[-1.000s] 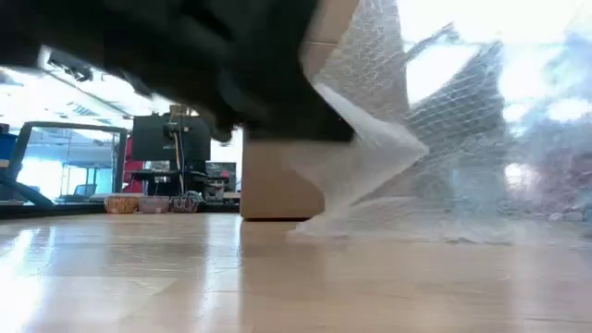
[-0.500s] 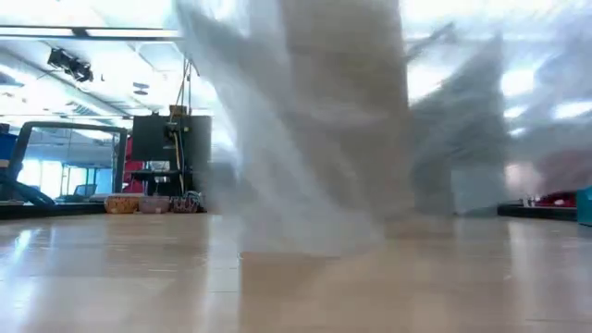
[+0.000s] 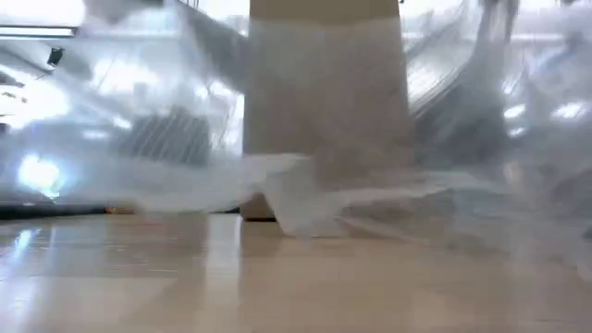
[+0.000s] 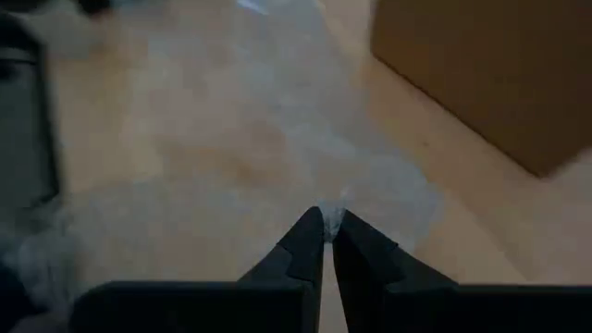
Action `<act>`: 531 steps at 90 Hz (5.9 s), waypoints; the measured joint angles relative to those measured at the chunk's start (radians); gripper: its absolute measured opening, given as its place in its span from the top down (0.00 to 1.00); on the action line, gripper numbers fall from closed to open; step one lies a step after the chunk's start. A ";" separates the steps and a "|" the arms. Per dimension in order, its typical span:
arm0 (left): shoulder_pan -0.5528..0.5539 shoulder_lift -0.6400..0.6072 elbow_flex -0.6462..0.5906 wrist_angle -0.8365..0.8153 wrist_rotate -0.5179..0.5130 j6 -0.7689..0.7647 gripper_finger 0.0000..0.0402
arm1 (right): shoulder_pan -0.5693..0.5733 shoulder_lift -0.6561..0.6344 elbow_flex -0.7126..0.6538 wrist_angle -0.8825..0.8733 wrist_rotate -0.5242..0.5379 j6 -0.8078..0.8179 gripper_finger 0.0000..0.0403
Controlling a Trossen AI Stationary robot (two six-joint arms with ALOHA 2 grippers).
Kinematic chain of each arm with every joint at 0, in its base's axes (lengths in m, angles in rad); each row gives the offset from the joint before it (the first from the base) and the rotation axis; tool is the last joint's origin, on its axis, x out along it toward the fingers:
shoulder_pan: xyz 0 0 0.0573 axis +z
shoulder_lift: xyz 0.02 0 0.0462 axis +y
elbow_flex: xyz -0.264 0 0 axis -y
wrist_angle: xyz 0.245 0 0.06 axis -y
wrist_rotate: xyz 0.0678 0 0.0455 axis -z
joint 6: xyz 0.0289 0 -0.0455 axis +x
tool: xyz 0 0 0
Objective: Wrap mug
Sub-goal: Wrap the blue cup with bubble wrap
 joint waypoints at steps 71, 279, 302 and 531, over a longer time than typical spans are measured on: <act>0.122 0.002 -0.362 0.248 0.242 0.075 1.00 | -0.195 -0.001 -0.158 -0.044 -0.249 -0.007 0.74; 0.075 0.002 -0.254 0.078 0.477 0.017 1.00 | 0.053 0.322 0.113 0.361 -0.306 -0.081 1.00; 0.042 0.002 -0.129 -0.109 0.593 0.023 1.00 | 0.168 0.172 0.113 0.292 -0.208 -0.042 1.00; 0.594 0.000 0.193 -0.537 0.430 0.461 0.42 | -0.412 -0.212 0.132 -0.682 -0.349 -0.193 0.36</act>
